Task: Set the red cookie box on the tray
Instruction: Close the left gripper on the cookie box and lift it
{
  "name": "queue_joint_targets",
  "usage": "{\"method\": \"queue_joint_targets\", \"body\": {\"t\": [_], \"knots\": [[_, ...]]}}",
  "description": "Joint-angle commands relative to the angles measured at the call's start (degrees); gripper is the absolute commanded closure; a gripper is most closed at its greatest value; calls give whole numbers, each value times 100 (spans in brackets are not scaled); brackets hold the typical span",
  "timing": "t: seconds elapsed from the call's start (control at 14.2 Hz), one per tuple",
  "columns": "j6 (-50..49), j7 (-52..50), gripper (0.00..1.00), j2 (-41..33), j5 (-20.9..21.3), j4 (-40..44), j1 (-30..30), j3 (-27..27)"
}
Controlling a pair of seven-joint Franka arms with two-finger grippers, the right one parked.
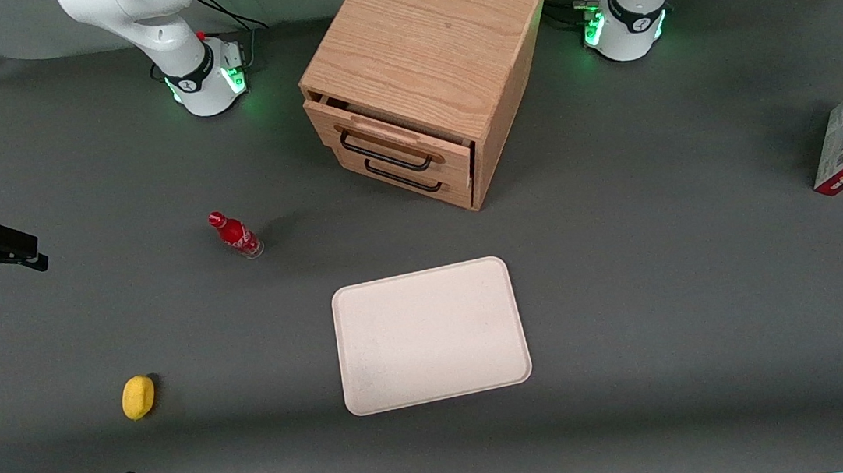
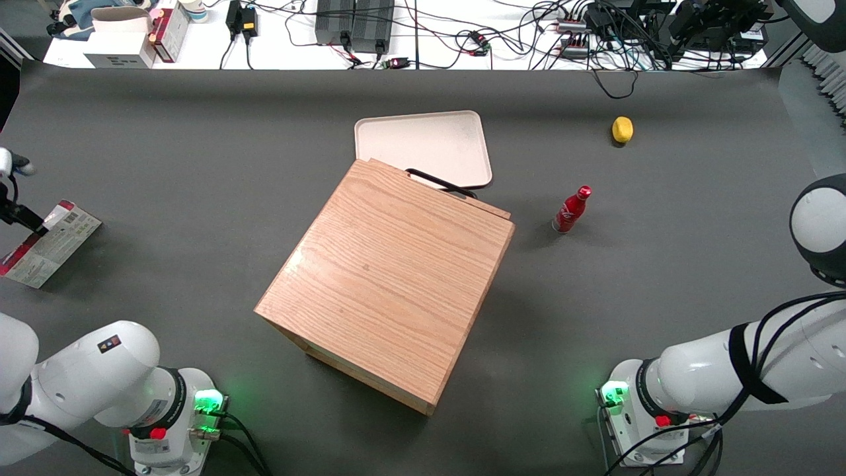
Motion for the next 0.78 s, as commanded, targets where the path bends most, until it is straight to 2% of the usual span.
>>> {"method": "queue_joint_targets", "body": {"t": [0.0, 0.35, 0.42, 0.49, 0.71], "knots": [[342, 217, 2, 23, 87, -252, 78, -26], [404, 217, 2, 147, 87, -252, 78, -26], [404, 217, 10, 147, 87, -252, 78, -26], [395, 339, 99, 156, 87, -243, 87, -26], [413, 428, 100, 165, 87, -243, 78, -26]]}}
